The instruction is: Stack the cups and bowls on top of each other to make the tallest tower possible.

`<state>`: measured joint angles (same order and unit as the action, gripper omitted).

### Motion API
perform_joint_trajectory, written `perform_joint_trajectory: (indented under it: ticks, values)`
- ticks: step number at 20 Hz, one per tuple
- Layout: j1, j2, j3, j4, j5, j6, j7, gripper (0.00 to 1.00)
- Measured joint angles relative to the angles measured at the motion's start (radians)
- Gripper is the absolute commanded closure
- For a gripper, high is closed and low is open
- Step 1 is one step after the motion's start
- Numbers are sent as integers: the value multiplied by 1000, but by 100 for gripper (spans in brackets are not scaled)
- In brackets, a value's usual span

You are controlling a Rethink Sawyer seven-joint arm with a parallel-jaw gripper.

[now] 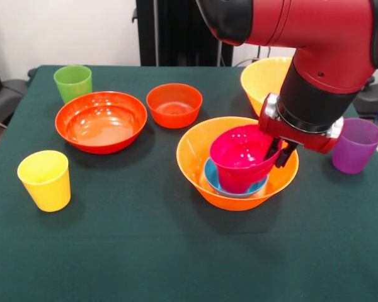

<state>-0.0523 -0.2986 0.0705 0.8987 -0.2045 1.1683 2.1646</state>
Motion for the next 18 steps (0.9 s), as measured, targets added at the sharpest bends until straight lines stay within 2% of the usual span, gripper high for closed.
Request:
perform_joint_trajectory:
  ticks: [18]
  values:
    - [3, 1, -2, -15, -2, 71, 0, 100]
